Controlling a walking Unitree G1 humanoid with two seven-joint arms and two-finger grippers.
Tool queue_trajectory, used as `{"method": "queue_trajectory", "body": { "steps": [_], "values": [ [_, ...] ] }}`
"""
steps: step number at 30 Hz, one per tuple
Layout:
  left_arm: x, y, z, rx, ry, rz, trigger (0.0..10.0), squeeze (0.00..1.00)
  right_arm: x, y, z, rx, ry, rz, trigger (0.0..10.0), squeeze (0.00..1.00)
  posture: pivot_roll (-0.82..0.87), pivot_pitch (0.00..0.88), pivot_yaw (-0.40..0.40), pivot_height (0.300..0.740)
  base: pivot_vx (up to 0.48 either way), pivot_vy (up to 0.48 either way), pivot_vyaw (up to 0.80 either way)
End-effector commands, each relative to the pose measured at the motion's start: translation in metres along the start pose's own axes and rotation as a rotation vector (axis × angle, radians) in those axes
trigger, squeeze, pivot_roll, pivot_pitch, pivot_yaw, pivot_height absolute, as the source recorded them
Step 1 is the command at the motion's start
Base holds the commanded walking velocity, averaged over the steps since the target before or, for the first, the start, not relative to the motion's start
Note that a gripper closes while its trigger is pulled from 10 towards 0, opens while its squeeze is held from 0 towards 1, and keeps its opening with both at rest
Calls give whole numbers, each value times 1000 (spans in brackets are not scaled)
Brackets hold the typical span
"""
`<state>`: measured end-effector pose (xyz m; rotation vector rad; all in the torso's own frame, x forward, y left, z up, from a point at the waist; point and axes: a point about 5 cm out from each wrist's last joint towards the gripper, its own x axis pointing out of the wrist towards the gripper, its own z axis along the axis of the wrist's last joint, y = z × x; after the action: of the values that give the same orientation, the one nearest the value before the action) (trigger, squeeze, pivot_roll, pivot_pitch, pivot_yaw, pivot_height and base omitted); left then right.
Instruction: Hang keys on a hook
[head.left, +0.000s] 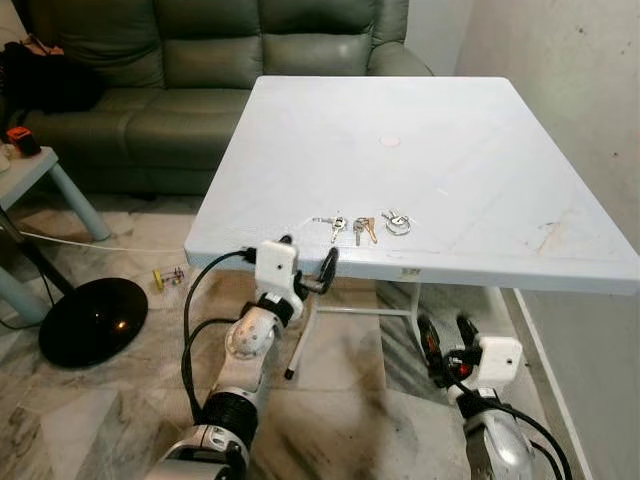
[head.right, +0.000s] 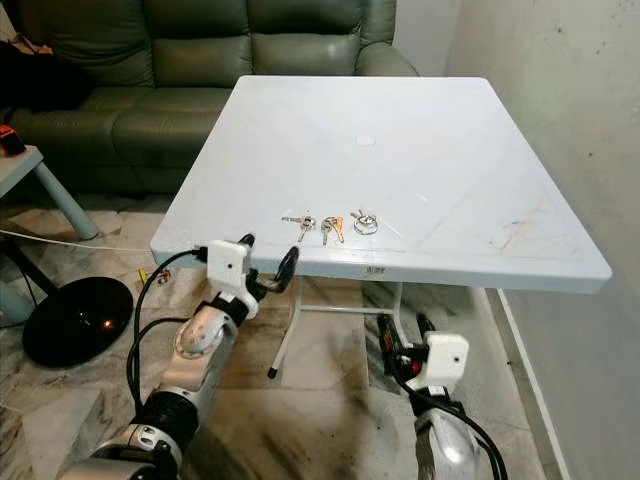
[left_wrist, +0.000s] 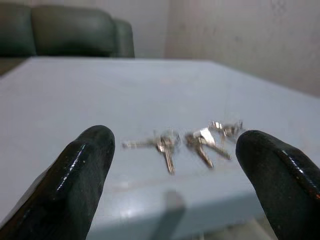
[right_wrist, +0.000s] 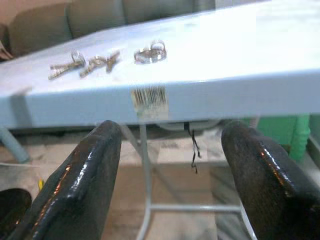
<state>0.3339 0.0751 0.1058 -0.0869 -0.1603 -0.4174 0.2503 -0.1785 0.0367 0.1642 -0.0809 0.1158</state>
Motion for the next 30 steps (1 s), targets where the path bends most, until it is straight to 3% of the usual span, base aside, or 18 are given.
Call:
{"method": "queue_trajectory", "body": {
  "steps": [1,6,8,9,11,14,17,25,26,27,28,30],
  "values": [
    [0,9,9,4,-28,16,10000,0,2,1,7,9,-21,6,10000,0,88,31,2,740,0,0,0],
    [-5,38,35,-8,-107,87,10000,0,5,-4,31,20,-78,-7,10000,0,74,40,11,740,0,0,0],
    [-7,42,38,-12,-111,88,10000,0,4,-5,35,14,-82,-15,10000,0,74,40,11,740,0,0,0],
    [-12,45,39,34,-110,81,10000,0,3,-5,40,42,-92,-17,10000,1000,71,47,13,740,0,0,0],
    [-20,50,39,75,-103,80,10000,0,1,-4,46,53,-104,-9,10000,1000,64,53,17,740,0,0,0],
    [-30,51,35,45,-80,93,10000,0,-3,-3,51,38,-111,-5,10000,1000,65,57,17,740,0,0,0],
    [-42,42,36,35,-83,63,10000,0,-11,1,56,-11,-118,2,10000,1000,65,65,17,740,0,0,0],
    [-65,18,36,-56,-86,17,10000,0,-28,22,66,-28,-134,54,10000,1000,73,76,15,740,0,0,0],
    [-69,20,32,-85,-66,35,10000,0,-33,22,62,-31,-105,60,10000,200,74,83,13,740,0,0,0],
    [-71,20,31,-87,-62,36,10000,0,-34,21,60,-30,-95,61,10000,200,74,83,13,740,0,0,0],
    [-72,20,31,-78,-62,32,10000,0,-35,20,59,-29,-86,54,10000,0,74,83,13,740,0,0,0],
    [-74,21,30,-79,-55,34,10000,0,-36,19,58,-32,-77,43,10000,0,78,83,12,740,0,0,0]
  ]
}}
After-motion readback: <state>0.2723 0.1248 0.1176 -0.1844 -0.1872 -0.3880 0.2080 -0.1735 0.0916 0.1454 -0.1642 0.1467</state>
